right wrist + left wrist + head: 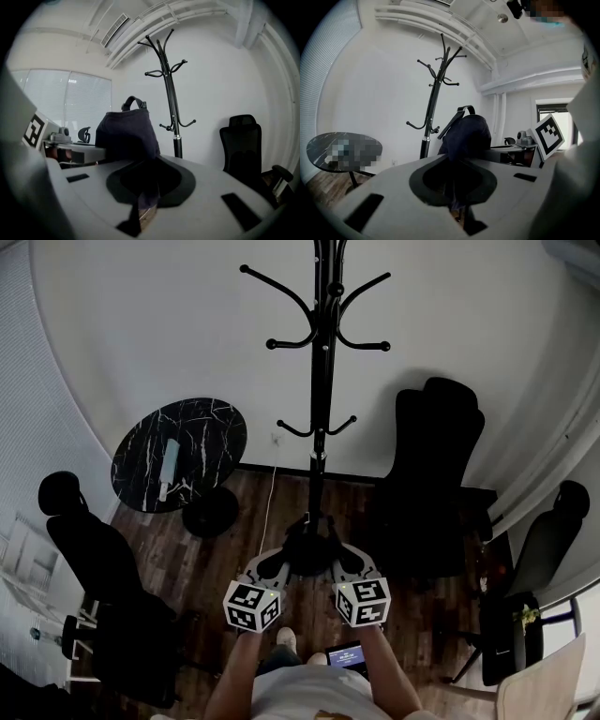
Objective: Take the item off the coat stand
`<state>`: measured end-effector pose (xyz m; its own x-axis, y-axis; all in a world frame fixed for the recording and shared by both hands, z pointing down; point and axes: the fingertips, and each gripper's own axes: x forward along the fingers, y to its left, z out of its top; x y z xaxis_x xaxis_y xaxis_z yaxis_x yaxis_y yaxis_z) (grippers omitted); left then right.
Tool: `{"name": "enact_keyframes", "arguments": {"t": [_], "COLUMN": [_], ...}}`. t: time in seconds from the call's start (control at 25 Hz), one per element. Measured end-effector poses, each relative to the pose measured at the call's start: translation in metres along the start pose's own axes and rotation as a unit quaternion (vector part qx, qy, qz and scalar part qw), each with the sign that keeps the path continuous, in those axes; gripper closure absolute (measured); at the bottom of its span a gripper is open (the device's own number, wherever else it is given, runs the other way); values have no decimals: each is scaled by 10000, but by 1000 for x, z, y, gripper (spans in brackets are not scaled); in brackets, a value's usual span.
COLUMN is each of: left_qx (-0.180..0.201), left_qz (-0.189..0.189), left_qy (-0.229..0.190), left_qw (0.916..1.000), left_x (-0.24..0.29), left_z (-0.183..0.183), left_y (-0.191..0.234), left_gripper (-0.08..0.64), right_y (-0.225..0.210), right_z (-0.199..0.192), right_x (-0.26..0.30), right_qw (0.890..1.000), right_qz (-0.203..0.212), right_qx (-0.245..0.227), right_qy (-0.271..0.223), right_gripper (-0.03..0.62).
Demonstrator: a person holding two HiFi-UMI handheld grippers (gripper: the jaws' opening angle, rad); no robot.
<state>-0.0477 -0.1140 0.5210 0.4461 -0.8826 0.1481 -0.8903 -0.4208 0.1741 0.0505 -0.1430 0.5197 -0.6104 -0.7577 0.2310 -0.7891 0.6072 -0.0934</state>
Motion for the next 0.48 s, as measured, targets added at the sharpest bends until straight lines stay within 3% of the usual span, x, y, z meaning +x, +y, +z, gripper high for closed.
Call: {"name": "enact_keyframes", "arguments": {"t": [0.48], "left_qx": [12], "left_qz": [-39], "left_qy": [-47], "left_qw": [10000], "left_x": [-3], "left_z": [-2], "left_y": [-10], "left_gripper": [532], "right_y": [1], "right_z": [-3], "right_x": [-18], "right_qw": [9998], "right_qz": [-140], "right_qx": [-136], "right_qy": [-67], "right_gripper": [560]}}
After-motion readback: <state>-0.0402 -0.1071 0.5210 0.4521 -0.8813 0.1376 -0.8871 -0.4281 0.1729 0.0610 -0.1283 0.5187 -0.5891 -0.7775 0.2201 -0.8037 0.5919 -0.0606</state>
